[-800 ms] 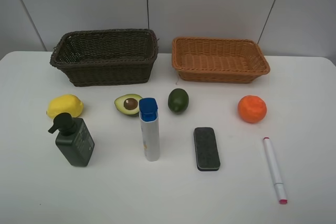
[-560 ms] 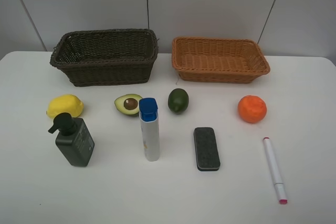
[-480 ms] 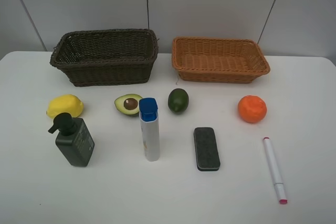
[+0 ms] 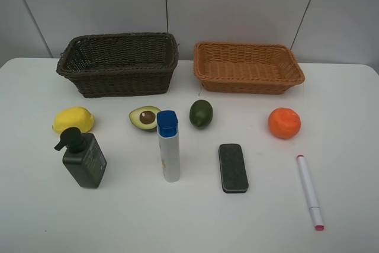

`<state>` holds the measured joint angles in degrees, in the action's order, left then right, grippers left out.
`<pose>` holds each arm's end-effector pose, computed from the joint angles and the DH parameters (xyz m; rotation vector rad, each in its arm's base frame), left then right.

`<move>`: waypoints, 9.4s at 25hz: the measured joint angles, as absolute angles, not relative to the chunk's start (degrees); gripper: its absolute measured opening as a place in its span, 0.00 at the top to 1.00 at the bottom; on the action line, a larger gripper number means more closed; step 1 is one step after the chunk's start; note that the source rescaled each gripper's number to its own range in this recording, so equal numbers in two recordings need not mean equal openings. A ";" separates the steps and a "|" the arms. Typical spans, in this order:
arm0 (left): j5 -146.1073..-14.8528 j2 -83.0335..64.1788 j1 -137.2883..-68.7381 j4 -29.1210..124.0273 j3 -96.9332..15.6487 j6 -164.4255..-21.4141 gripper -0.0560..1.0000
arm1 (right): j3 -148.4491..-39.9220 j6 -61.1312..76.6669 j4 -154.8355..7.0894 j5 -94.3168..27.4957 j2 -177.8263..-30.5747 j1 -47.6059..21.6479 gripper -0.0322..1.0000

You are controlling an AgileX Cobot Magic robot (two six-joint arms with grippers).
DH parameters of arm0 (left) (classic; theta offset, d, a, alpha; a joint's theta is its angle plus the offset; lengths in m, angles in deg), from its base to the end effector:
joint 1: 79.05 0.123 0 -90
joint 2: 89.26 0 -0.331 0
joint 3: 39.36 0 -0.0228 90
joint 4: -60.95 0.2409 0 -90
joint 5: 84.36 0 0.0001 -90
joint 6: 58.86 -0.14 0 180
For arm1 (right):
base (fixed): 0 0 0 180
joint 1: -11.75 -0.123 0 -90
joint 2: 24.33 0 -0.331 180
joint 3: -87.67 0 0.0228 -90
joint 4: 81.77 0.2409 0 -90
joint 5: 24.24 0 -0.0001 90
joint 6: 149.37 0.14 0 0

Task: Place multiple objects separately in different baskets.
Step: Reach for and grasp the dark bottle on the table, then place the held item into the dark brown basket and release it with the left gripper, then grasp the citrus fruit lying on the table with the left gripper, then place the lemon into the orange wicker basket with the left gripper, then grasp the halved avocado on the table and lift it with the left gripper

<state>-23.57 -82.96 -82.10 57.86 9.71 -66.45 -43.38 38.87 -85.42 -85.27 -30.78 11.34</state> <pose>-0.0185 -0.0056 0.2533 0.1909 2.0172 -0.0143 -0.0183 -0.0079 0.2535 0.1424 2.0255 0.0191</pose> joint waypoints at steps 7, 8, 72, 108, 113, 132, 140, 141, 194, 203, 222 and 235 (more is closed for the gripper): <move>-23.57 -82.96 -82.10 57.86 9.71 -66.45 0.00 | -43.38 38.87 -85.42 -85.27 -30.78 11.34 0.01; -23.57 -82.89 -82.10 57.86 9.71 -66.45 0.00 | -43.38 38.87 -85.42 -85.27 -30.78 11.34 0.01; -29.45 24.26 -104.43 59.14 -20.24 -46.71 0.51 | -43.38 38.87 -85.44 -85.21 -30.78 11.34 0.01; -23.65 49.63 -86.54 59.09 -84.70 -53.34 0.38 | -43.38 38.87 -85.44 -85.20 -30.78 11.34 0.01; -23.83 49.85 -86.54 59.07 -86.18 -51.42 0.14 | -43.38 38.87 -85.44 -85.20 -30.78 11.34 0.01; -15.74 20.65 -89.70 51.86 -67.77 -70.84 0.13 | -43.38 38.87 -85.44 -85.20 -30.78 11.34 0.01; -15.89 3.09 -90.53 60.43 -38.86 -81.83 0.13 | -43.38 38.87 -85.44 -85.20 -30.78 11.34 0.01; -15.89 2.90 -90.53 62.66 -36.50 -82.01 0.13 | -43.38 38.87 -85.44 -85.20 -30.78 11.34 0.01; -50.39 25.70 -90.53 67.11 -21.61 -79.85 0.44 | -43.38 38.87 -85.44 -85.20 -30.78 11.34 0.01; -48.37 13.51 -91.83 48.62 -31.25 -76.88 0.44 | -43.38 38.87 -85.44 -85.20 -30.78 11.34 0.01; -66.04 59.07 -113.64 37.95 -84.95 -76.88 0.44 | -43.38 38.87 -85.44 -85.20 -30.78 11.34 0.01; -55.80 58.80 -113.74 39.53 -89.73 -76.65 0.00 | -43.38 38.87 -85.44 -85.20 -30.78 11.34 0.01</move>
<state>-55.80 58.80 -113.74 39.53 -89.73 -76.65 -43.38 38.87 -85.44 -85.20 -30.78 11.34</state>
